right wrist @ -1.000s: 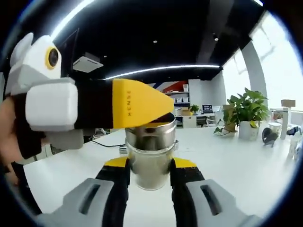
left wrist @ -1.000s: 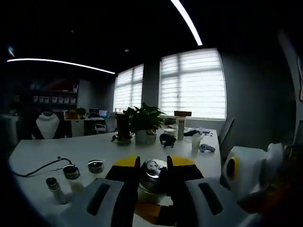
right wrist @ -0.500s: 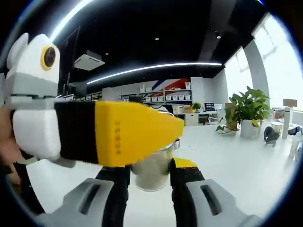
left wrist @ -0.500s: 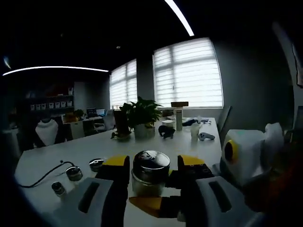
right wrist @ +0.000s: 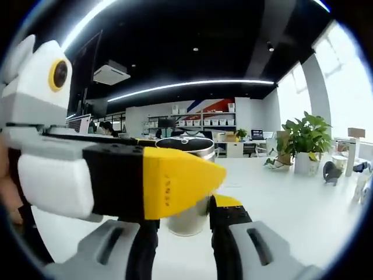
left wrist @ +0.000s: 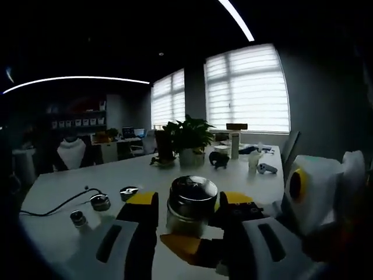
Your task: Rotate the seasoning bottle until the label or dispensing opening points toward the visible target arrow and the bottle remains upright within the marked orientation range
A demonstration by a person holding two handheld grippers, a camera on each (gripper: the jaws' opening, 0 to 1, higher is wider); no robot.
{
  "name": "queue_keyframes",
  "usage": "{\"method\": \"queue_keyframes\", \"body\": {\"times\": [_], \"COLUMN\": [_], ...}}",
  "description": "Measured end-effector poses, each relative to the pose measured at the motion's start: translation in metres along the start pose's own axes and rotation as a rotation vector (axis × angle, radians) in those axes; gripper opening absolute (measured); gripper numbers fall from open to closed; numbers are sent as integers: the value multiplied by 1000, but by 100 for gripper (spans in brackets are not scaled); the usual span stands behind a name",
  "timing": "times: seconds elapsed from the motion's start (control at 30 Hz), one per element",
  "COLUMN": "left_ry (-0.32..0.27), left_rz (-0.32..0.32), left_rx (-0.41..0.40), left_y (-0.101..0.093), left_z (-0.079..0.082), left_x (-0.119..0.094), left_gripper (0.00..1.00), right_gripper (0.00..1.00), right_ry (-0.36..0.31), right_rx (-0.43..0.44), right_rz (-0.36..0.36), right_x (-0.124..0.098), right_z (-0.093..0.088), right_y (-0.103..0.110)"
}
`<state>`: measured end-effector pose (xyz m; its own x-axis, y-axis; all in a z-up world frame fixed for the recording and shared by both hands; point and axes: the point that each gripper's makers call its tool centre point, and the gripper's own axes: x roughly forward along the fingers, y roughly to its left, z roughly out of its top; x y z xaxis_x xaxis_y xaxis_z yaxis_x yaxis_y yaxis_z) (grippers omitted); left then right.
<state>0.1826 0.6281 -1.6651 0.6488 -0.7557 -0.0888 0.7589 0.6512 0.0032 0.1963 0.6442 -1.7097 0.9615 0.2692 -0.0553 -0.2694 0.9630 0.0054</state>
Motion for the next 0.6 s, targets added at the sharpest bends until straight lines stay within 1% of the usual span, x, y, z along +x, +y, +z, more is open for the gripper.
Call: {"method": "queue_keyframes", "body": {"times": [0.03, 0.13, 0.23, 0.27, 0.33, 0.37, 0.43, 0.5, 0.6], "left_ry": [6, 4, 18, 18, -2, -1, -9, -5, -9], "left_rz": [13, 61, 100, 137, 165, 183, 192, 189, 202], "left_rx": [-3, 23, 18, 9, 35, 23, 9, 9, 4], "left_y": [0, -2, -1, 3, 5, 5, 5, 5, 7], "left_z": [-1, 0, -2, -2, 1, 0, 0, -2, -3], "left_x": [0, -1, -1, -3, -3, -4, -4, -3, -3], "left_gripper": [45, 44, 43, 42, 38, 37, 37, 37, 36], "right_gripper": [30, 30, 30, 30, 31, 31, 31, 31, 31], "right_ry": [0, -3, -4, -5, -7, -8, -6, 2, 5], "right_rx": [-5, -4, -7, -7, -1, -3, -6, -5, 3], "right_rz": [1, 6, 8, 11, 12, 12, 12, 11, 18], "right_x": [0, 1, 1, 1, 1, 0, 0, 0, 0], "right_z": [0, 1, 2, 2, 2, 3, 2, 0, -1], "right_y": [1, 3, 5, 5, 6, 7, 7, 6, 7]}}
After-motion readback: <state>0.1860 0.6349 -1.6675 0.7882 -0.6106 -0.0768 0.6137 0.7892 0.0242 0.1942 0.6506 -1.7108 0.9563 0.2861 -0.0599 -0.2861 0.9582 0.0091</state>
